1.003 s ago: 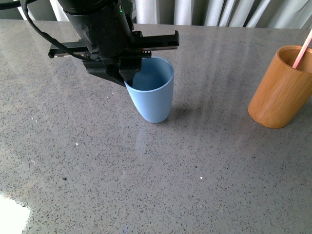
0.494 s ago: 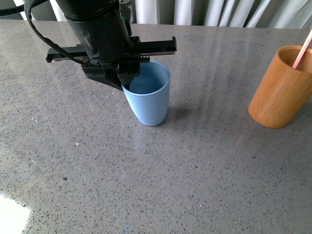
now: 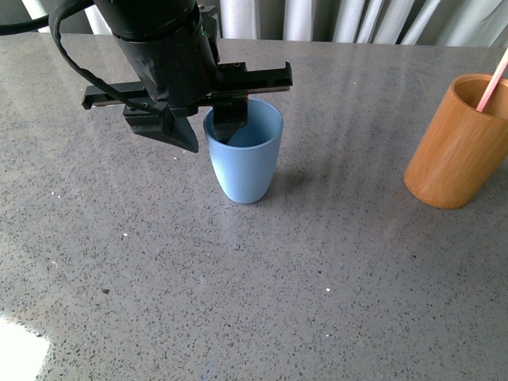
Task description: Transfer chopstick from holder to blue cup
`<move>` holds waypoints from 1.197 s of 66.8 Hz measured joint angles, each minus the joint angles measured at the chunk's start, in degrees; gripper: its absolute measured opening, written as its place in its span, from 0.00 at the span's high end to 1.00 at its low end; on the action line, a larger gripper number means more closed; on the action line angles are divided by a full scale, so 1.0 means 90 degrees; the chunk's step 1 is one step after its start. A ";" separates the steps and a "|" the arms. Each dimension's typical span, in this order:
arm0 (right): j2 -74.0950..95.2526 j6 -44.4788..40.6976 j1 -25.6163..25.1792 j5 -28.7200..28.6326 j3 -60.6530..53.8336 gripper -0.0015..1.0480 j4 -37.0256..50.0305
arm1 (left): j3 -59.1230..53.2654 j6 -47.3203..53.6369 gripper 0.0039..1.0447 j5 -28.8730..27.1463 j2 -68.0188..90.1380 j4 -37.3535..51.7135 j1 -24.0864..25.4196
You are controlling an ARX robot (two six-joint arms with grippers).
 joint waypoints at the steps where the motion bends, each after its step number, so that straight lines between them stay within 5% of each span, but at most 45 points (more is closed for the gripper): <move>1: 0.0000 0.0002 0.0000 0.0000 0.0000 0.09 0.0000 | 0.0000 0.0000 0.58 0.0000 0.0000 0.0002 0.0000; 25: 0.0000 0.0000 0.0000 0.0000 -0.0002 0.09 0.0000 | 0.0000 -0.0044 0.07 0.0010 -0.0481 0.0126 0.0155; 40: 0.0000 0.0000 0.0000 0.0000 0.0000 0.09 0.0000 | -0.0104 -0.0010 0.08 -0.0053 -0.1144 0.0223 0.0316; 49: 0.0000 0.0000 0.0000 0.0000 0.0000 0.09 0.0000 | -0.0464 0.0185 0.08 -0.0675 -0.1608 0.0546 0.0457; 71: 0.0000 0.0002 0.0000 0.0000 0.0000 0.09 0.0000 | -0.2152 0.0085 0.08 -0.0848 -0.3529 0.2625 0.0886; 76: -0.0002 0.0002 0.0000 -0.0005 0.0000 0.09 0.0000 | -0.3087 0.0811 0.20 -0.1770 -0.3915 0.4770 0.0916; 80: 0.0000 0.0002 0.0000 -0.0002 -0.0002 0.09 0.0000 | -0.4068 0.1668 0.31 -0.1894 -0.4209 0.6535 0.1042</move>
